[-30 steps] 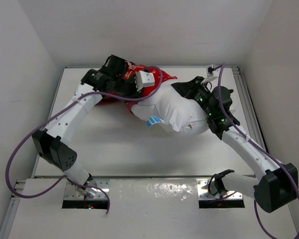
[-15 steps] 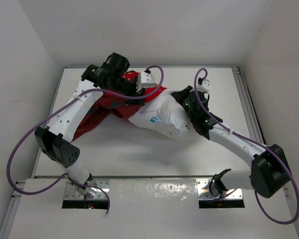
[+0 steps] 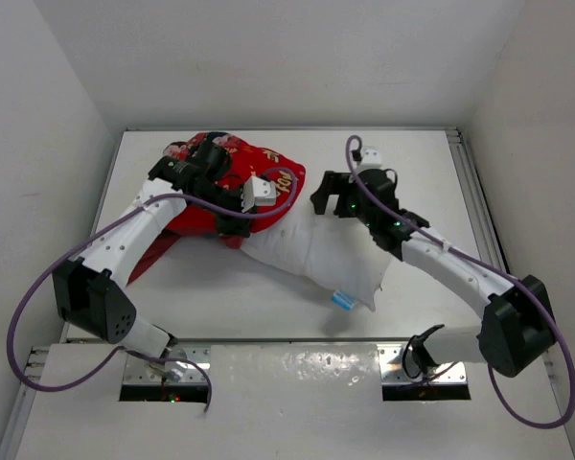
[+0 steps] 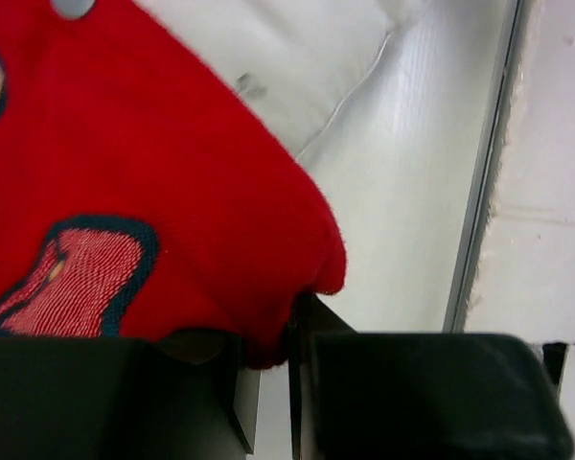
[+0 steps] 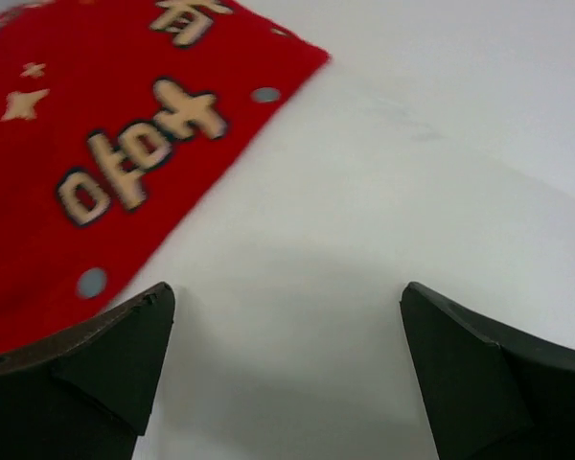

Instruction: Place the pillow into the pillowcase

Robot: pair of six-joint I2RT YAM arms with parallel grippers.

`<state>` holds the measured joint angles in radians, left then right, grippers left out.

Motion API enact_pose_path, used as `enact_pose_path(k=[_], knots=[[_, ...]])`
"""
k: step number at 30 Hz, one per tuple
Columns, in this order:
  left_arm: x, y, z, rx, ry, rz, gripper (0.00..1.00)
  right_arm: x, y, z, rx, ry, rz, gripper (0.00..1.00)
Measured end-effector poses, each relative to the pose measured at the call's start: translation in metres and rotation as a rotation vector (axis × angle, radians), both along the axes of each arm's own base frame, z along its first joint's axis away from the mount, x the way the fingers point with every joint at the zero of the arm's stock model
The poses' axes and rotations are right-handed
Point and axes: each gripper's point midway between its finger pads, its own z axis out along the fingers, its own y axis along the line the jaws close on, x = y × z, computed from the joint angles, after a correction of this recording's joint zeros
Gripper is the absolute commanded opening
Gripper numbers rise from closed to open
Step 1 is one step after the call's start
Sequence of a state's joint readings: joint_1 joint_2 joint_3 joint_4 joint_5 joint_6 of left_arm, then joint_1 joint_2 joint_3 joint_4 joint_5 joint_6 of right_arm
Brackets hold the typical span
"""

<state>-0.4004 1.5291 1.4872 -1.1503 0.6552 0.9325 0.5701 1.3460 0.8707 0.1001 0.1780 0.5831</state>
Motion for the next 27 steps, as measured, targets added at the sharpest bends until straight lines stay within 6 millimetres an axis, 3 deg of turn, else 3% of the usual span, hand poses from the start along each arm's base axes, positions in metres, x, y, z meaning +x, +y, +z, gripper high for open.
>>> enact_pose_path(k=[2, 3, 5, 6, 8, 9, 10, 13, 16, 20, 22, 24, 27], knots=[[-0.011, 0.01, -0.005, 0.028, -0.007, 0.003, 0.19, 0.002, -0.023, -0.001, -0.022, 0.04, -0.022, 0.99], [-0.016, 0.014, -0.007, 0.045, -0.015, -0.001, 0.36, 0.005, -0.039, -0.002, -0.033, 0.067, -0.049, 0.99], [-0.026, 0.018, -0.014, 0.082, -0.022, -0.02, 0.51, 0.012, -0.072, -0.004, -0.049, 0.116, -0.119, 0.99], [-0.032, 0.019, -0.019, 0.103, -0.023, -0.039, 0.66, 0.013, -0.088, -0.006, -0.052, 0.139, -0.153, 0.99], [-0.045, 0.021, -0.03, 0.154, -0.009, -0.092, 0.81, 0.011, -0.116, -0.013, -0.046, 0.19, -0.207, 0.99], [-0.05, 0.023, -0.033, 0.18, -0.002, -0.115, 0.82, 0.01, -0.127, -0.016, -0.03, 0.215, -0.226, 0.99], [-0.055, 0.026, -0.036, 0.207, 0.007, -0.132, 0.99, 0.009, -0.137, -0.017, -0.004, 0.234, -0.245, 0.99], [-0.054, 0.028, -0.026, 0.247, 0.005, -0.124, 1.0, 0.01, -0.163, -0.022, 0.062, 0.272, -0.311, 0.99], [-0.009, 0.009, 0.013, 0.195, -0.122, -0.012, 1.0, 0.011, -0.177, -0.029, 0.11, 0.311, -0.357, 0.99], [0.072, -0.035, 0.076, 0.055, -0.312, 0.191, 1.0, 0.006, -0.171, -0.051, 0.128, 0.385, -0.334, 0.99], [0.107, -0.059, 0.091, -0.003, -0.359, 0.265, 1.0, -0.002, -0.169, -0.065, 0.13, 0.421, -0.325, 0.99], [0.137, -0.083, 0.088, -0.032, -0.359, 0.326, 1.0, -0.011, -0.167, -0.078, 0.13, 0.455, -0.32, 0.99], [0.17, -0.109, 0.048, -0.016, -0.292, 0.399, 1.0, -0.019, -0.167, -0.091, 0.128, 0.476, -0.32, 0.99]])
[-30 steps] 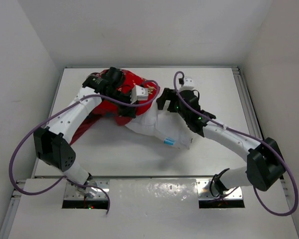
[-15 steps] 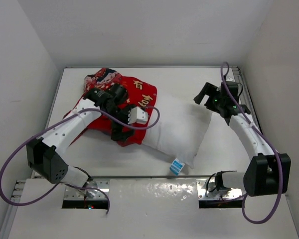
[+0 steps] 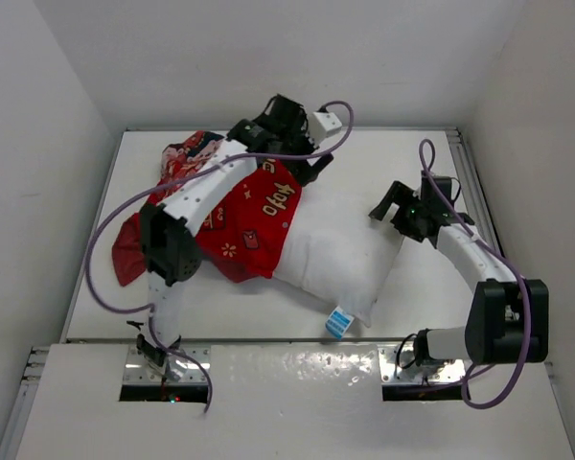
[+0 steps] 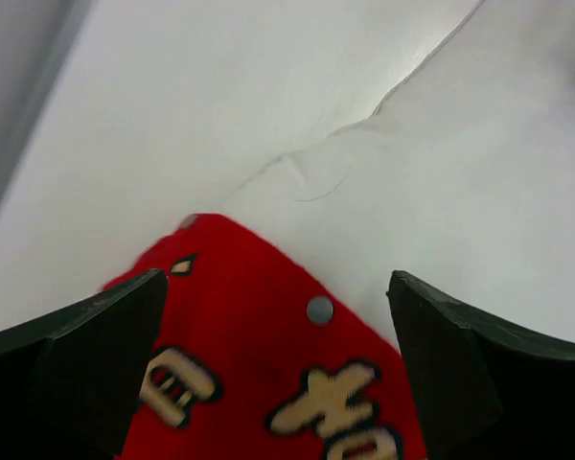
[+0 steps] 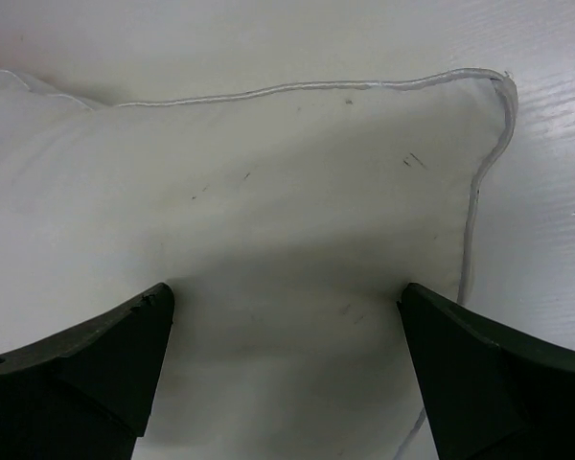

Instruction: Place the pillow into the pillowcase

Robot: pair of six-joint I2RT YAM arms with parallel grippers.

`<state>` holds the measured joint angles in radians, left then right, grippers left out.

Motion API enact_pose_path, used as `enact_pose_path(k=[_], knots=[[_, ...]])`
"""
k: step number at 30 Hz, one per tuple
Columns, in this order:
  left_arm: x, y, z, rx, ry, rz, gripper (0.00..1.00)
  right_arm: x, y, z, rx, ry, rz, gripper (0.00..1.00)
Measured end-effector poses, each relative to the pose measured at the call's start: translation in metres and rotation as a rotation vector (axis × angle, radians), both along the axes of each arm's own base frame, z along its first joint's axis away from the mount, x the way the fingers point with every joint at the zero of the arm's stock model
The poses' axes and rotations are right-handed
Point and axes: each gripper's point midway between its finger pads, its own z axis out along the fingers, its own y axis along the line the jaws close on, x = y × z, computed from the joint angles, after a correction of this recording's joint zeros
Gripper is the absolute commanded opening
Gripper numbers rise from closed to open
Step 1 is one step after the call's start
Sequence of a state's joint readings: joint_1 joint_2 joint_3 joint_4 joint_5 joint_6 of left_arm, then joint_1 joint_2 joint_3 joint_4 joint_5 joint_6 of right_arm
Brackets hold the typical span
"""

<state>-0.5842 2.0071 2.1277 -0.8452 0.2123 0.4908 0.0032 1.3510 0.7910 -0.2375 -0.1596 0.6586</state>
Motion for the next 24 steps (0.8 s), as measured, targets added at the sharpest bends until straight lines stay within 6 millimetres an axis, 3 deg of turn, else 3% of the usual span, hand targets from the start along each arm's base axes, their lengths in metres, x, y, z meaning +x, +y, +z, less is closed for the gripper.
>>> enact_pose_path(k=[4, 6, 7, 11, 13, 18, 21, 22, 23, 24], knots=[[0.013, -0.005, -0.078, 0.091, 0.128, 0.075, 0.93, -0.004, -0.005, -0.005, 0.001, 0.004, -0.016, 0.99], [0.011, 0.0, -0.104, 0.14, 0.169, 0.104, 0.74, -0.007, -0.013, -0.005, 0.007, 0.007, -0.046, 0.99], [0.01, 0.002, -0.111, 0.156, 0.179, 0.114, 0.53, -0.009, -0.017, -0.007, 0.012, 0.01, -0.064, 0.99], [0.013, 0.004, -0.107, 0.166, 0.155, 0.134, 0.11, -0.02, -0.022, -0.017, 0.055, 0.026, -0.096, 0.99], [0.012, 0.002, -0.103, 0.158, 0.152, 0.128, 0.0, -0.021, -0.018, -0.02, 0.083, 0.032, -0.088, 0.99], [0.003, 0.001, -0.092, 0.138, 0.162, 0.093, 0.0, -0.011, 0.002, -0.031, 0.178, 0.044, -0.033, 0.96], [-0.002, -0.001, -0.086, 0.123, 0.171, 0.07, 0.0, -0.008, 0.021, -0.04, 0.233, 0.055, 0.016, 0.61], [-0.002, -0.002, -0.084, 0.114, 0.173, 0.058, 0.0, -0.006, 0.029, -0.041, 0.248, 0.053, 0.031, 0.37], [-0.002, -0.003, -0.081, 0.107, 0.17, 0.054, 0.0, -0.004, 0.038, -0.041, 0.252, 0.044, 0.06, 0.21], [-0.001, -0.004, -0.079, 0.1, 0.167, 0.048, 0.0, -0.003, 0.046, -0.039, 0.259, 0.037, 0.08, 0.0]])
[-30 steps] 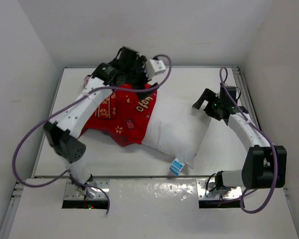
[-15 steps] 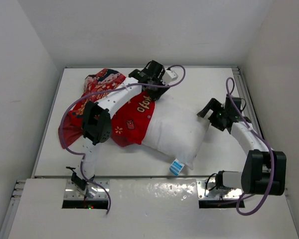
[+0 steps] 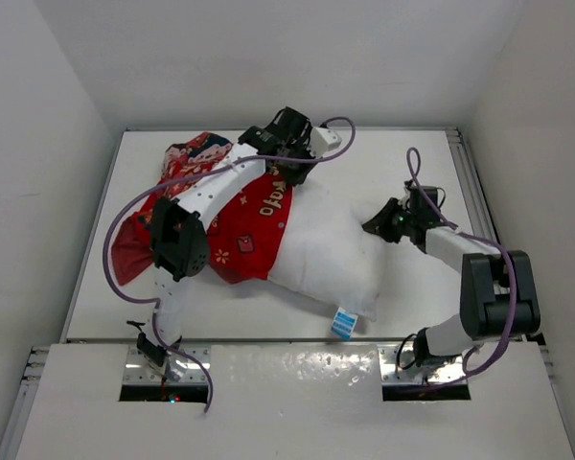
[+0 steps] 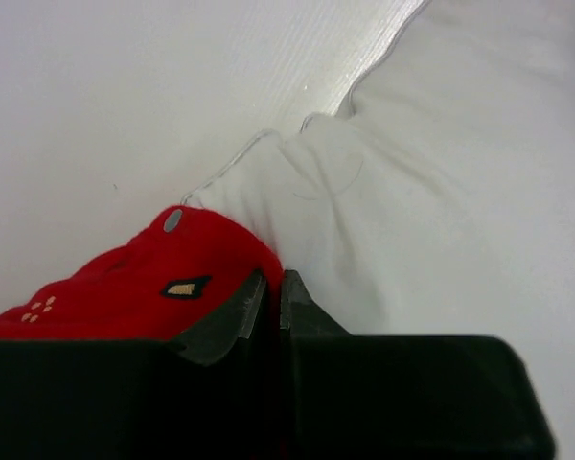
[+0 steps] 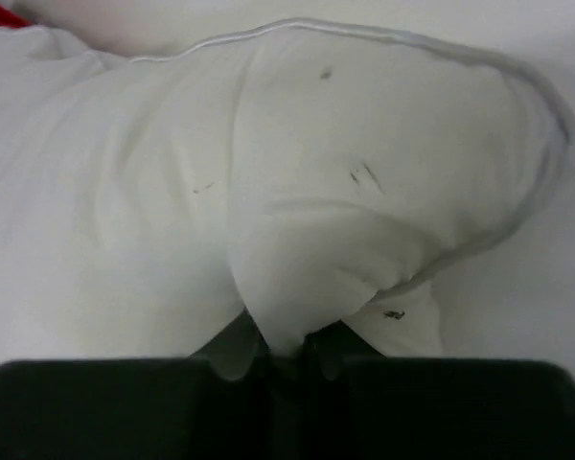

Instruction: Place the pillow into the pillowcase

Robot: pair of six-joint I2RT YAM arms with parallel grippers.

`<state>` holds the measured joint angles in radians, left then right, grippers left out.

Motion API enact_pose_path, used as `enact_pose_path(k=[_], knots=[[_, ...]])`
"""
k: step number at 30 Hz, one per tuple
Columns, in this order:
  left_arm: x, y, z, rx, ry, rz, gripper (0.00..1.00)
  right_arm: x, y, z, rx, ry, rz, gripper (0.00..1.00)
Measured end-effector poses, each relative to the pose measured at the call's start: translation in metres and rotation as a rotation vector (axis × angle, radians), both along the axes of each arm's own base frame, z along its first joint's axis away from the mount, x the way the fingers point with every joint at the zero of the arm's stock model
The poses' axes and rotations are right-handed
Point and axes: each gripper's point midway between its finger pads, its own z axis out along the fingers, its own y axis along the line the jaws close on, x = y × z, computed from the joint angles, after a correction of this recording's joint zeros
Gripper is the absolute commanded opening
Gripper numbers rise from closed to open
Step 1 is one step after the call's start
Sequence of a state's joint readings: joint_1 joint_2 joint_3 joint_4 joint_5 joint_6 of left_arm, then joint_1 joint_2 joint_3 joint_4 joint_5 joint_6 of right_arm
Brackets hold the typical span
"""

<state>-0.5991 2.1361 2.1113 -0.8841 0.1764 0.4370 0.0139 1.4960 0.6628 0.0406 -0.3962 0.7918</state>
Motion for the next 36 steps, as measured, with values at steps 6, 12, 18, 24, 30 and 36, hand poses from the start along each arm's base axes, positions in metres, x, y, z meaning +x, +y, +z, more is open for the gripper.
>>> enact_pose_path(k=[6, 12, 18, 24, 30, 36], knots=[[0.022, -0.004, 0.034, -0.078, -0.103, 0.006, 0.0, 0.012, 0.051, 0.033, -0.008, -0.114, 0.149, 0.0], [0.049, 0.009, 0.093, -0.143, -0.24, 0.056, 0.0, 0.014, 0.065, 0.109, -0.047, -0.366, 0.183, 0.0], [0.042, -0.014, 0.148, -0.238, -0.345, -0.028, 0.0, 0.036, 0.046, 0.225, -0.127, -0.696, 0.067, 0.0], [0.026, -0.042, 0.239, -0.444, -0.506, -0.126, 0.0, 0.039, 0.034, 0.36, -0.287, -1.031, -0.022, 0.0], [0.008, -0.053, 0.316, -0.669, -0.616, -0.197, 0.0, 0.004, 0.057, 0.472, -0.365, -1.357, 0.036, 0.0], [0.002, -0.004, 0.264, -0.574, -0.454, -0.165, 0.0, -0.026, 0.156, 0.422, -0.296, -1.388, 0.383, 0.0]])
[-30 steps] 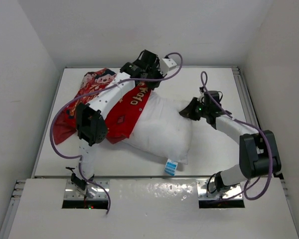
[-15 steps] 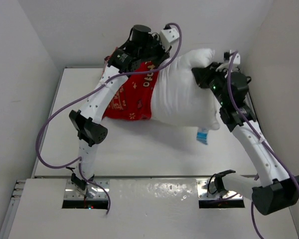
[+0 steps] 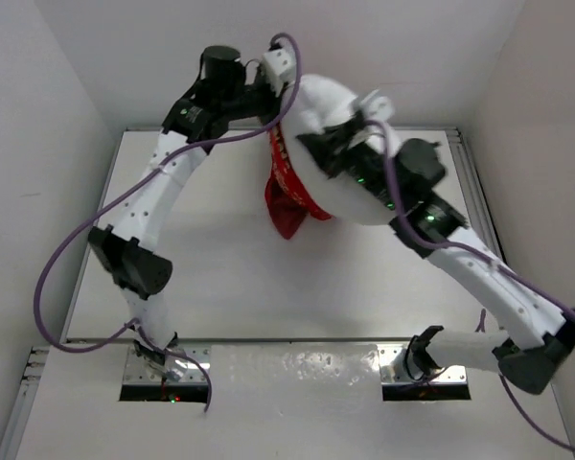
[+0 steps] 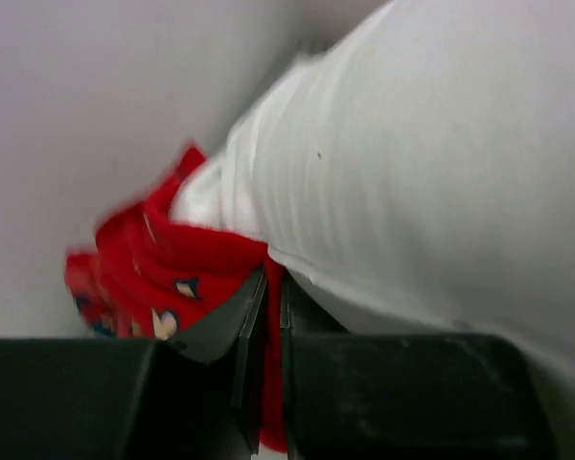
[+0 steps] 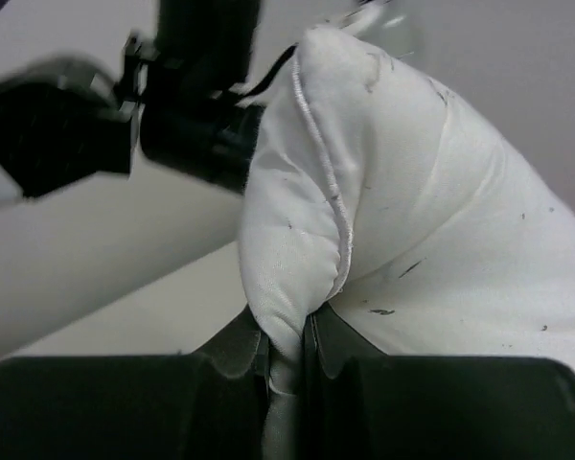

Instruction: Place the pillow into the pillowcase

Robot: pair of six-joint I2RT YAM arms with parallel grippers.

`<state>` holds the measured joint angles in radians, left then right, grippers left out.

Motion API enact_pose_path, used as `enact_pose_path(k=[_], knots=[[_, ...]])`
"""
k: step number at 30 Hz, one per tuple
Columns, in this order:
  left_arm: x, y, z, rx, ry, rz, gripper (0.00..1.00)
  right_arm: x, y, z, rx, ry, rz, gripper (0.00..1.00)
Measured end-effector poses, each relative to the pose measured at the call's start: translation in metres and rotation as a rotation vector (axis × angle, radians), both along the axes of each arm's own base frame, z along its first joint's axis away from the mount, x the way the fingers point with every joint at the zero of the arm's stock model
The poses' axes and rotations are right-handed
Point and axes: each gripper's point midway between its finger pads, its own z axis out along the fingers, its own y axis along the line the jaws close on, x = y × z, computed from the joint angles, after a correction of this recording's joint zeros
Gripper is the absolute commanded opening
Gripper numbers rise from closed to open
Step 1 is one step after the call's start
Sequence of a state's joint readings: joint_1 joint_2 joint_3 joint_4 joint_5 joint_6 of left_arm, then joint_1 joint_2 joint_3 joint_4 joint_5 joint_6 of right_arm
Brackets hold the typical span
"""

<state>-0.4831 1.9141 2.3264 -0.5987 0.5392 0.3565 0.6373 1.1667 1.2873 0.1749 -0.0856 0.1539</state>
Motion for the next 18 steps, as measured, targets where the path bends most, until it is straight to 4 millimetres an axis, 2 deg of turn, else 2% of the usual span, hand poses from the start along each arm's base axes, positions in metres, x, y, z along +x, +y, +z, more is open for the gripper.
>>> enact_pose_path(k=[3, 6, 8, 9, 10, 12, 13, 16, 18], knots=[[-0.003, 0.067, -0.064, 0.098, 0.145, 0.103, 0.0, -0.007, 0.068, -0.064, -0.127, 0.099, 0.158, 0.0], [-0.019, 0.14, -0.127, 0.152, 0.309, 0.237, 0.02, -0.024, 0.131, -0.135, -0.259, 0.199, 0.314, 0.0], [-0.037, 0.185, -0.166, 0.168, 0.42, 0.333, 0.13, -0.047, 0.168, -0.191, -0.362, 0.285, 0.437, 0.0], [-0.048, 0.203, -0.183, 0.178, 0.462, 0.376, 0.21, -0.056, 0.181, -0.215, -0.405, 0.323, 0.479, 0.0], [-0.063, 0.219, -0.201, 0.185, 0.509, 0.411, 0.37, -0.064, 0.191, -0.239, -0.451, 0.365, 0.518, 0.0], [-0.096, 0.246, -0.232, 0.207, 0.584, 0.472, 0.56, -0.077, 0.201, -0.284, -0.543, 0.45, 0.572, 0.0], [-0.109, 0.254, -0.241, 0.217, 0.607, 0.488, 0.71, -0.082, 0.202, -0.311, -0.596, 0.503, 0.585, 0.0], [-0.141, 0.267, -0.254, 0.224, 0.632, 0.508, 0.91, -0.09, 0.194, -0.366, -0.695, 0.622, 0.604, 0.0], [-0.157, 0.273, -0.254, 0.229, 0.638, 0.517, 0.94, -0.095, 0.182, -0.388, -0.731, 0.665, 0.604, 0.0]])
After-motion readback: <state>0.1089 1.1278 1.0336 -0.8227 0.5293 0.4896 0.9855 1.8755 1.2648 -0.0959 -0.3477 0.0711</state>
